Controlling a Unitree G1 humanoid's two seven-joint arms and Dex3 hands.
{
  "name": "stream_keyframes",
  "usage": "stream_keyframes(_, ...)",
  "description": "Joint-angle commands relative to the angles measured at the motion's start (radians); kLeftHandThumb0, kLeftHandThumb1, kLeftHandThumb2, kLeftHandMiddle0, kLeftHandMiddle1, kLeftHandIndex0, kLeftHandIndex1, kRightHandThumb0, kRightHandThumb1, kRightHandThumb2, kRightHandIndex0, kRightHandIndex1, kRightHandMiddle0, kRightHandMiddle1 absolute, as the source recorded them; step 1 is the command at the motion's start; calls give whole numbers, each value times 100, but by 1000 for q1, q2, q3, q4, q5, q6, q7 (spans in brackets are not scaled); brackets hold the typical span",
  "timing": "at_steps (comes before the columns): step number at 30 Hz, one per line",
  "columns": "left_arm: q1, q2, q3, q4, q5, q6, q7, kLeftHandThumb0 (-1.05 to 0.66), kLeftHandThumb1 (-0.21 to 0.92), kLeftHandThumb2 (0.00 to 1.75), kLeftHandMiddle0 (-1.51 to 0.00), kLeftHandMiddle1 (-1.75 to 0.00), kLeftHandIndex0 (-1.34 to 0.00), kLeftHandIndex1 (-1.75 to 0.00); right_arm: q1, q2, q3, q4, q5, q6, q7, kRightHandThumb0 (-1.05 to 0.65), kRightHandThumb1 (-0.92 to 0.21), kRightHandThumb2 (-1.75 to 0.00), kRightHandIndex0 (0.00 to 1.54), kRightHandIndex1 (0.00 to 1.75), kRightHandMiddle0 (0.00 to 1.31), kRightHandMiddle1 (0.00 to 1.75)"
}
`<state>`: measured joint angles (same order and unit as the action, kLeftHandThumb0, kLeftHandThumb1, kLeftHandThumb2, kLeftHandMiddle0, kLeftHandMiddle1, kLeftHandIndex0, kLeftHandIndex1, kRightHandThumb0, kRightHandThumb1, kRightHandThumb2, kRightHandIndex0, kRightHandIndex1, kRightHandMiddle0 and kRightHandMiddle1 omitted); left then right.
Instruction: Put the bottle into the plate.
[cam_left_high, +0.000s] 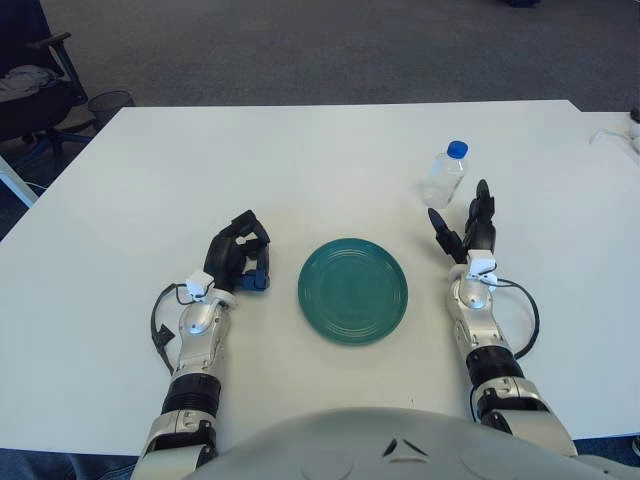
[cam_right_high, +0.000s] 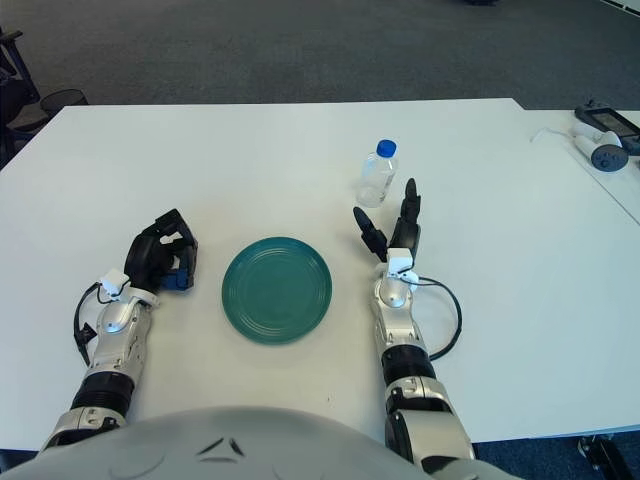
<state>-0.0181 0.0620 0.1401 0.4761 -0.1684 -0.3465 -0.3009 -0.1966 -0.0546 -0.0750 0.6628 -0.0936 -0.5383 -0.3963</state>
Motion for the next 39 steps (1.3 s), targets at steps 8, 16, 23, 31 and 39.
stream_keyframes(8, 62, -17, -1, 64, -7, 59, 16, -59, 7, 162, -133, -175, -83, -175, 69, -32, 29, 120, -66, 100, 9, -105, -91, -7, 0, 0, 0, 0)
stream_keyframes(16, 64, -22, 0, 42, -10, 84, 30, -59, 7, 162, -132, -175, -82, -175, -7, -42, 30, 200, -60, 108, 20, -105, -92, -10, 0, 0, 0, 0)
stream_keyframes(23, 66, -25, 5, 35, -18, 95, 38, -59, 7, 162, -131, -175, -82, -175, -14, -24, 16, 191, -31, 125, 39, -103, -90, -8, 0, 0, 0, 0)
stream_keyframes(31, 71, -27, 10, 26, -4, 95, 72, -59, 7, 162, -131, -175, -82, -175, -55, -16, -25, 214, 15, 148, 59, -100, -92, -9, 0, 0, 0, 0)
stream_keyframes(39, 71, -18, 10, 21, -14, 111, 65, -60, 5, 165, -130, -175, -84, -175, -106, -4, -62, 265, 36, 131, 33, -99, -92, -17, 0, 0, 0, 0)
